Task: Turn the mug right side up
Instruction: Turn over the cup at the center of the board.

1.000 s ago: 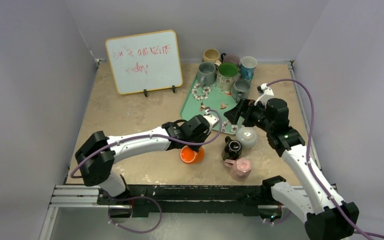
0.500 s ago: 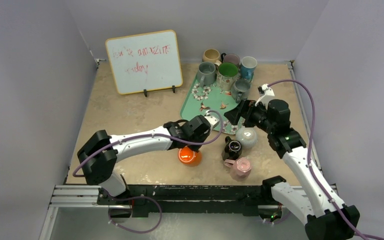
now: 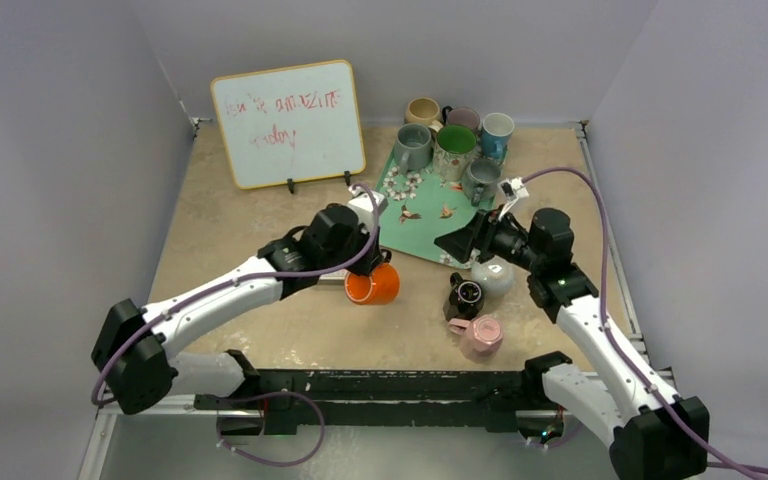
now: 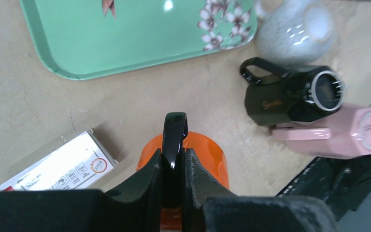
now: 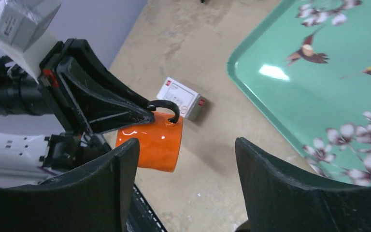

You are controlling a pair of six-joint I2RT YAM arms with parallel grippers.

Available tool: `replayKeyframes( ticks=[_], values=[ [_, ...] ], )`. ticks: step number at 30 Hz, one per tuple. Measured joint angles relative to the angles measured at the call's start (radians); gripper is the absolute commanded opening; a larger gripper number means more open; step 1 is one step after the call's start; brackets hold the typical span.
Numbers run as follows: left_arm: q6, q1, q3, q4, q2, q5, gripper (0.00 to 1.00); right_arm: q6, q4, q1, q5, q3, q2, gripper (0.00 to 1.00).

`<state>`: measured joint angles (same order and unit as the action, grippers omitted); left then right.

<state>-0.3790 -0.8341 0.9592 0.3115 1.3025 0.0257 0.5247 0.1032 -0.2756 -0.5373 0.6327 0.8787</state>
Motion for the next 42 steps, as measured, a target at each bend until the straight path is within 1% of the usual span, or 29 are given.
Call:
replayKeyframes(
  ticks=[2, 5, 9, 11, 13, 17, 21, 25, 29, 37, 40, 42],
  values=[
    [-0.022, 0.018, -0.027, -0.034, -0.043, -0.029, 0.0, 0.016, 0.055, 0.0, -0.048, -0.014, 0.009, 0.63],
    [-0.061, 0.031, -0.077, -0.1, -0.126, -0.086, 0.0, 0.062, 0.182, 0.0, -0.139, -0.046, 0.024, 0.6],
    [-0.112, 0.034, -0.121, -0.209, -0.21, -0.174, 0.0, 0.136, 0.336, -0.002, -0.227, -0.077, 0.047, 0.61],
    [-0.137, 0.034, -0.136, -0.266, -0.234, -0.213, 0.0, 0.167, 0.391, -0.008, -0.257, -0.079, 0.06, 0.63],
    [-0.161, 0.034, -0.151, -0.325, -0.25, -0.252, 0.0, 0.192, 0.442, -0.018, -0.278, -0.079, 0.072, 0.65],
    [-0.194, 0.034, -0.18, -0.421, -0.257, -0.315, 0.0, 0.223, 0.509, -0.055, -0.315, -0.079, 0.101, 0.64],
    [-0.218, 0.034, -0.212, -0.489, -0.258, -0.359, 0.0, 0.24, 0.54, -0.091, -0.346, -0.079, 0.13, 0.61],
    [-0.234, 0.034, -0.233, -0.536, -0.267, -0.381, 0.0, 0.248, 0.558, -0.101, -0.359, -0.079, 0.134, 0.59],
    [-0.248, 0.034, -0.26, -0.597, -0.285, -0.391, 0.0, 0.261, 0.592, -0.118, -0.376, -0.079, 0.146, 0.54],
    [-0.266, 0.034, -0.301, -0.692, -0.299, -0.391, 0.0, 0.261, 0.607, -0.158, -0.379, -0.078, 0.162, 0.5],
    [-0.27, 0.034, -0.313, -0.715, -0.301, -0.395, 0.0, 0.261, 0.615, -0.178, -0.381, -0.077, 0.176, 0.42],
    [-0.274, 0.035, -0.318, -0.715, -0.302, -0.4, 0.0, 0.261, 0.619, -0.184, -0.378, -0.076, 0.185, 0.3]
  ],
)
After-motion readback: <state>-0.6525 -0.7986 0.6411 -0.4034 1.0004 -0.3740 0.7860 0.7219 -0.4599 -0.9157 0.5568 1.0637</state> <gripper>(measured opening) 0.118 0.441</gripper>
